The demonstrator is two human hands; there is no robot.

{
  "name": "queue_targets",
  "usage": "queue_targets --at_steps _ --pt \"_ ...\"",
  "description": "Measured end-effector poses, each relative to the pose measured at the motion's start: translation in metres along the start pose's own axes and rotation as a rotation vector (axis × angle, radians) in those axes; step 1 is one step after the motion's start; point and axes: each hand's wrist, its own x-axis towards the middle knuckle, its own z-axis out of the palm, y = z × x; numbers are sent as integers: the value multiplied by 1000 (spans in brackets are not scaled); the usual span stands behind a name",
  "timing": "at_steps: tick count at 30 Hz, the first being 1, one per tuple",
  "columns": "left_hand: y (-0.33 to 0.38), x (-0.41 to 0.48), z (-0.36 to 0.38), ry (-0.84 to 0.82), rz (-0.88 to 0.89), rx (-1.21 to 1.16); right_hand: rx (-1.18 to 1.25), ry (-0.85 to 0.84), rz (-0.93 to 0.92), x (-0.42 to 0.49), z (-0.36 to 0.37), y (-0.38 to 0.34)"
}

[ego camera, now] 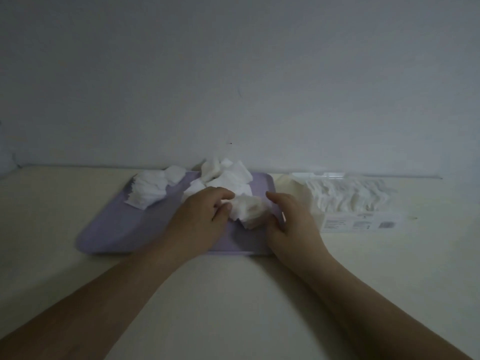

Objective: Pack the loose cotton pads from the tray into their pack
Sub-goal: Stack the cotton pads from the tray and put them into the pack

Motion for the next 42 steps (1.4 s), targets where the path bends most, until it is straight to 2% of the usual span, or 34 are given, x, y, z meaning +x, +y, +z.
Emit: queue_targets --at_steps 3,8,13,16,21,26,30,33,37,40,42 --pt "-7 3 0 -24 -194 -35 -26 -51 33 6 7 -2" --pt "-14 10 7 -80 -253 -131 -31 -143 138 22 7 -3" --pt "-21 10 10 -117 -327 -268 100 -166 247 43 16 -3" --pt "-23 8 6 -54 -320 -354 144 -115 227 39 21 4" --pt "-19 9 1 33 -330 -452 208 -215 184 38 16 13" --pt "-13 9 -3 92 -400 -604 66 -140 126 36 21 14" --pt "-7 11 -13 138 -353 -728 10 -112 100 34 23 13" --pt "-2 13 -19 125 -285 -756 203 -85 87 29 17 9" --pt "5 7 -14 -41 -223 -760 440 -91 46 27 11 0" --pt "6 4 -10 -118 -184 -737 382 -133 11 27 14 -3" --pt "4 7 -5 -57 -175 -696 376 -61 24 28 16 1"
